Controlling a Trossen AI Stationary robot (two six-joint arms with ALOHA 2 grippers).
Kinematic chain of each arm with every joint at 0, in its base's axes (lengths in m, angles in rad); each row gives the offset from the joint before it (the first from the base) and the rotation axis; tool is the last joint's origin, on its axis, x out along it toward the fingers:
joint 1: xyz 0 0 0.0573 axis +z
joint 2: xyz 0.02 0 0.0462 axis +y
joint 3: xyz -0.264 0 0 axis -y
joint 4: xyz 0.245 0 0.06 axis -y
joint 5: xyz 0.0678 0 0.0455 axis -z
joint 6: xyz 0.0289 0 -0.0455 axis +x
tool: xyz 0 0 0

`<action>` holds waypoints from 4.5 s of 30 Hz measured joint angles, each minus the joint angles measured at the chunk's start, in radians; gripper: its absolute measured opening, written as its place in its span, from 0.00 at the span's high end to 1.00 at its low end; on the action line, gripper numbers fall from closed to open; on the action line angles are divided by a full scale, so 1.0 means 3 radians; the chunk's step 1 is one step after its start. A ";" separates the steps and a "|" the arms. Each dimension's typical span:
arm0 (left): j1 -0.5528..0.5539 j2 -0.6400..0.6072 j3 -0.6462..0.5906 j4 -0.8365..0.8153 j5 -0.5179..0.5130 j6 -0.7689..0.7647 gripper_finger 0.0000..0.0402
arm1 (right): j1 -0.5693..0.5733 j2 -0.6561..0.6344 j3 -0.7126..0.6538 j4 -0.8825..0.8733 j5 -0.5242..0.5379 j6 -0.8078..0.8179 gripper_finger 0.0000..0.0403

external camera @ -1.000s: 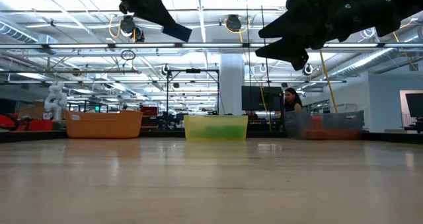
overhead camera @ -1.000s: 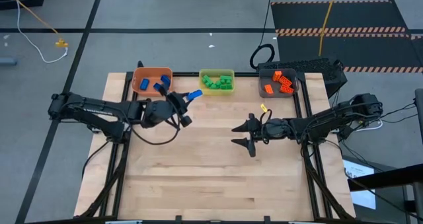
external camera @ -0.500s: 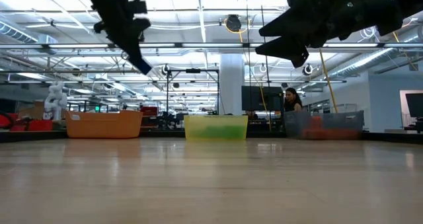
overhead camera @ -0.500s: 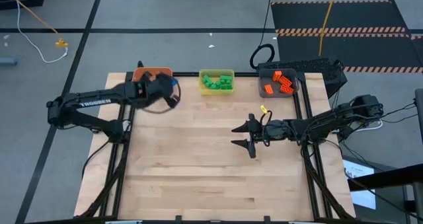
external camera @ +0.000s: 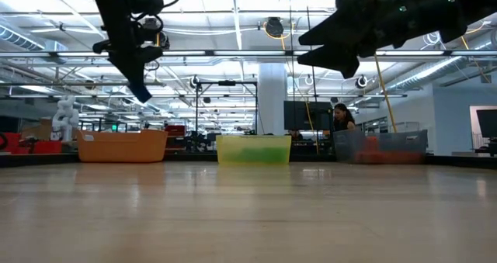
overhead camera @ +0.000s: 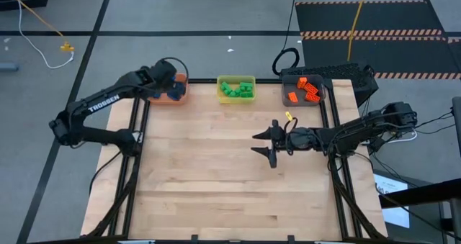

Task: Sort & place blocks by color
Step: Put the blue game piece into the orange bin, then return to Home Position

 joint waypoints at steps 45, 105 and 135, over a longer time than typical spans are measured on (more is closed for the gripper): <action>-0.1384 0.0118 -0.0114 0.1155 0.1473 0.0102 0.40 | -0.0027 -0.0053 -0.0001 -0.0127 0.0070 -0.0455 0.43; -0.2982 -0.3687 -0.3339 0.2861 0.1318 0.0247 1.00 | -0.0288 -0.2760 -0.1657 -0.0536 -0.0553 -0.0186 1.00; -0.2785 -0.3947 -0.3272 0.2315 0.1140 0.0368 1.00 | -0.0288 -0.3614 -0.1659 -0.1165 -0.0707 -0.0411 1.00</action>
